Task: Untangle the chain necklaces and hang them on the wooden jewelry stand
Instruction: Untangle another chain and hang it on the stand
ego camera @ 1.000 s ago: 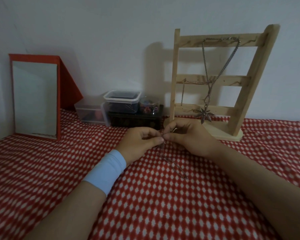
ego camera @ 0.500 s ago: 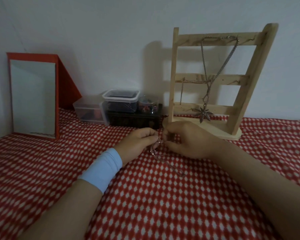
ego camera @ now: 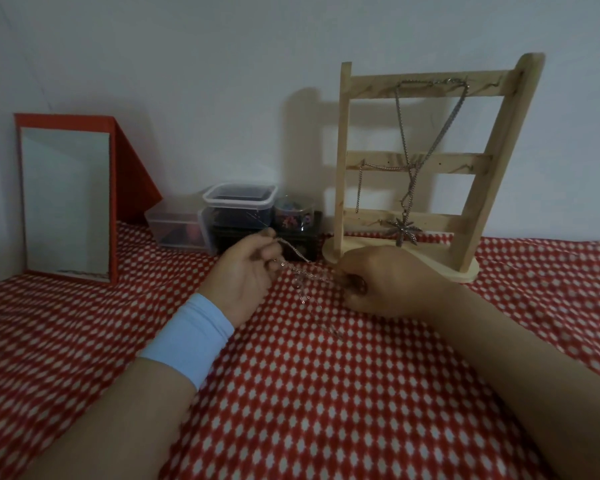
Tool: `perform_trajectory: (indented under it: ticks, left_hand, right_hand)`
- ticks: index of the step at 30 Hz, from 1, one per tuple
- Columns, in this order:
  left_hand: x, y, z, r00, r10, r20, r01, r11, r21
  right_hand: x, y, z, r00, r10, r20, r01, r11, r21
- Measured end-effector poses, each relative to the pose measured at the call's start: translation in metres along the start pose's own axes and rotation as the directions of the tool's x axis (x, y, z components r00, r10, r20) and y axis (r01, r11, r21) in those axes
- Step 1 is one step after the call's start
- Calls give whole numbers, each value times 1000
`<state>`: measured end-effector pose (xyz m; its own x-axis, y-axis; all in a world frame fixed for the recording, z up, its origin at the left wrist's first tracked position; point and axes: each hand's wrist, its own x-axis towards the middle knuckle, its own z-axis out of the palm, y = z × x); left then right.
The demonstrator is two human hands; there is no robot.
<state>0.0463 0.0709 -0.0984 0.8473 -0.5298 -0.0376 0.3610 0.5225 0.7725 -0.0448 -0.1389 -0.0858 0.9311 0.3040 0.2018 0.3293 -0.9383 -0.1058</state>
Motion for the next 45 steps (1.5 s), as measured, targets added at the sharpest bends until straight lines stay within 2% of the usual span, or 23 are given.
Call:
perform_trajectory:
  ticks: [2, 4, 9, 14, 17, 19, 20, 21, 22, 24, 25, 26, 27, 28, 30, 32, 33, 34, 38, 39, 42, 43, 45]
  left_hand:
    - [1, 13, -5, 996, 79, -40, -84, 986, -143]
    - [2, 26, -11, 989, 132, -64, -142, 972, -186]
    - [-3, 43, -6, 962, 238, -136, -221, 967, 127]
    - [-1, 44, -1, 891, 408, -200, -384, 912, 147]
    - [1, 39, -10, 804, 538, -255, -388, 798, 462]
    - [6, 35, -22, 761, 597, -253, -305, 674, 673]
    - [8, 33, -29, 749, 626, -215, -240, 559, 794]
    - [9, 32, -35, 754, 644, -133, -156, 373, 915]
    - [9, 30, -40, 780, 624, -42, -61, 143, 988]
    - [4, 26, -42, 852, 523, -10, 152, -230, 961]
    - [1, 24, -39, 865, 501, -35, 241, -352, 905]
    - [-2, 23, -34, 865, 500, -37, 285, -429, 857]
    - [-4, 23, -27, 861, 508, -8, 281, -463, 841]
    - [-4, 21, -22, 862, 503, 53, 217, -462, 860]
    - [-1, 12, -11, 885, 408, 222, -41, -407, 912]
    - [4, -3, 4, 927, 165, 336, -256, -377, 890]
    - [8, -13, 8, 934, 52, 352, -308, -379, 873]
    - [13, -20, 11, 934, -4, 358, -334, -369, 867]
    - [22, -26, 10, 927, 34, 374, -348, -292, 891]
    - [21, -26, 9, 931, 34, 363, -346, -236, 908]
    - [16, -24, 10, 957, 37, 287, -289, 62, 955]
    - [15, -22, 10, 961, 39, 274, -276, 119, 954]
    - [14, -14, 10, 965, 58, 257, -262, 152, 953]
  right_hand:
    - [-1, 2, 0, 999, 18, 27, -17, 999, -38]
    - [0, 3, 1, 998, 35, 43, -32, 998, -61]
    - [0, 5, -4, 992, 85, 92, -74, 991, -114]
    - [-2, 11, -18, 939, 249, 237, -202, 958, -206]
    - [-4, 15, -24, 896, 348, 277, -282, 926, -252]
    - [-5, 15, -27, 875, 395, 281, -311, 902, -299]
    - [-4, 16, -27, 862, 415, 293, -317, 890, -327]
    - [-3, 15, -26, 842, 441, 311, -326, 875, -359]
    - [-2, 13, -26, 830, 457, 320, -331, 865, -378]
    - [0, 7, -25, 856, 445, 263, -343, 870, -354]
    - [1, 1, -25, 880, 429, 206, -356, 881, -313]
    - [2, -4, -24, 898, 418, 136, -375, 889, -261]
    - [5, -10, -21, 905, 421, 68, -402, 895, -195]
    - [7, -14, -16, 900, 436, 18, -429, 891, -146]
    - [12, -20, -4, 888, 460, 5, -452, 876, -169]
    - [14, -17, 9, 889, 456, 30, -441, 874, -202]
    - [14, -15, 12, 895, 445, 38, -434, 886, -163]
    - [14, -13, 12, 903, 429, 37, -423, 900, -102]
    - [13, -4, 8, 917, 392, 81, -396, 916, 58]
    - [13, -3, 7, 917, 388, 91, -396, 914, 86]
    - [13, 3, 3, 932, 356, 64, -360, 895, 263]
    - [13, 3, 0, 936, 347, 58, -346, 876, 335]
    - [12, 3, -6, 937, 338, 87, -339, 817, 467]
